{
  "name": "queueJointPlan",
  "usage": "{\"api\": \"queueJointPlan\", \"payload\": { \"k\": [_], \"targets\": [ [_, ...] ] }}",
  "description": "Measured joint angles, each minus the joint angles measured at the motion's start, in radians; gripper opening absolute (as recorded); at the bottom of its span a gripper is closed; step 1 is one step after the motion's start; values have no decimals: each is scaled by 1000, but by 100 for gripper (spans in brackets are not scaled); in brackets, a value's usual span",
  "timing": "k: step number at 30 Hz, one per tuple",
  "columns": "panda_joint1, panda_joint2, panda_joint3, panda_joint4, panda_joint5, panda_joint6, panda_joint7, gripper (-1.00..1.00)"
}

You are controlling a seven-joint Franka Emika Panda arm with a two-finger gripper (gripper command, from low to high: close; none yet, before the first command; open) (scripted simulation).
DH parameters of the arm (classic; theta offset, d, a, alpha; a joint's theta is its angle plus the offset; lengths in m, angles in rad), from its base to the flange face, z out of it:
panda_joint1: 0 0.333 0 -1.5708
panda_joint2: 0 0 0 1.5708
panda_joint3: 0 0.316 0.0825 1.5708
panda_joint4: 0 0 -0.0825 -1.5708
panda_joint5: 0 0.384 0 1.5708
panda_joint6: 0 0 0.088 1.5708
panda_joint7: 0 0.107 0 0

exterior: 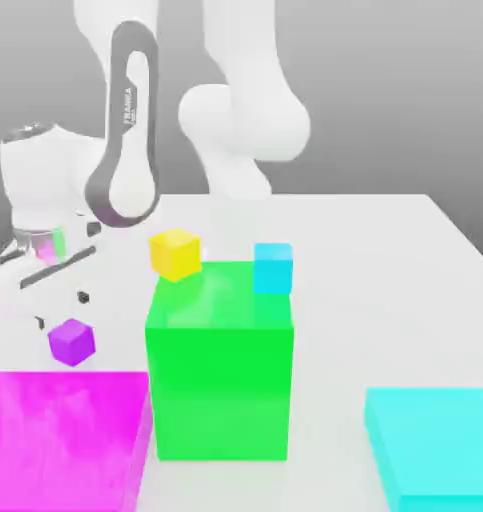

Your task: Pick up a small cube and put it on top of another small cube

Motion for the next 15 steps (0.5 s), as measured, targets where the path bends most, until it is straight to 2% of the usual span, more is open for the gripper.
{"api": "queueJointPlan", "payload": {
  "k": [4, 5, 11, 15],
  "targets": [
    [-94, 118, 113, 20, 65, 96, -46, 0],
    [-111, 139, 131, 23, 71, 114, -50, -100],
    [-120, 150, 141, 24, 71, 125, -49, -100],
    [-73, 69, 81, 12, 26, 59, -18, -100]
  ]
}}
